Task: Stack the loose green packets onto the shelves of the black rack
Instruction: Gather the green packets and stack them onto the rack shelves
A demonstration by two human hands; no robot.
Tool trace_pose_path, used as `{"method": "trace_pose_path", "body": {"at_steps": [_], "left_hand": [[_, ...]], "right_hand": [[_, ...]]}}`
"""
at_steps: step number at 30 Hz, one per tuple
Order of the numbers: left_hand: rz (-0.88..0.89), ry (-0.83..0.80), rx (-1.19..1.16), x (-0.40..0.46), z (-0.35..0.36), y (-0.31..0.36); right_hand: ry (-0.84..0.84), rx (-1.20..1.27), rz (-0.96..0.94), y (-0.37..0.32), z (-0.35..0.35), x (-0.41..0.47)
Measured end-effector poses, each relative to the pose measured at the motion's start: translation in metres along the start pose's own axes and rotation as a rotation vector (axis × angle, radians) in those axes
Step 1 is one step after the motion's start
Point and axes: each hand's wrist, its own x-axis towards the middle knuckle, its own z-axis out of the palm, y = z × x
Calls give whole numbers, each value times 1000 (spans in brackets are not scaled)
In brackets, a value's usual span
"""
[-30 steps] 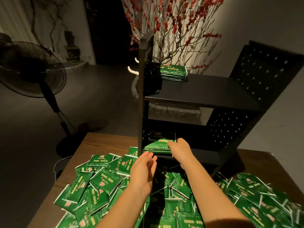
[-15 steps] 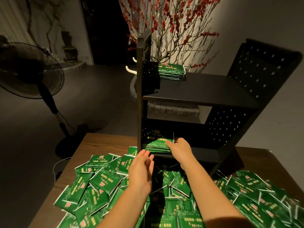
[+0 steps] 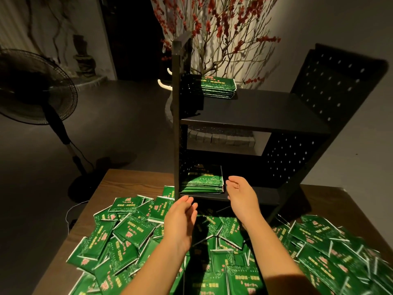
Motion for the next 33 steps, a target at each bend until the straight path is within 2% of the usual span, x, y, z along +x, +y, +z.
{"method": "trace_pose_path", "body": {"at_steps": [2, 4, 7, 10, 12, 17, 21, 25, 30, 33], "left_hand": [[8, 13, 43, 2, -6, -1], [23, 23, 115, 7, -15, -4], [2, 38, 338, 18, -29, -19], [-70, 27, 550, 28, -41, -37], [-111, 20, 644, 31, -47, -47], [-129, 123, 806, 48, -47, -58], [-197, 116, 781, 66, -41, -61], [-321, 97, 589, 71, -34, -61], [-335, 29, 594, 82, -27, -65], [-280, 23, 642, 93, -22, -74]], "right_hand": [[78, 2, -117, 11, -7, -12], [61, -4, -154, 28, -10, -24], [-78, -90, -102, 60, -6, -38], [-133, -194, -23, 87, -1, -41], [-148, -295, 27, 102, 1, -39], [-259, -699, 34, 122, 1, -20], [-314, -763, 105, 127, 9, -2], [-377, -794, 188, 136, 14, 7], [-419, -817, 172, 141, 14, 11], [-450, -838, 156, 139, 12, 12]]}}
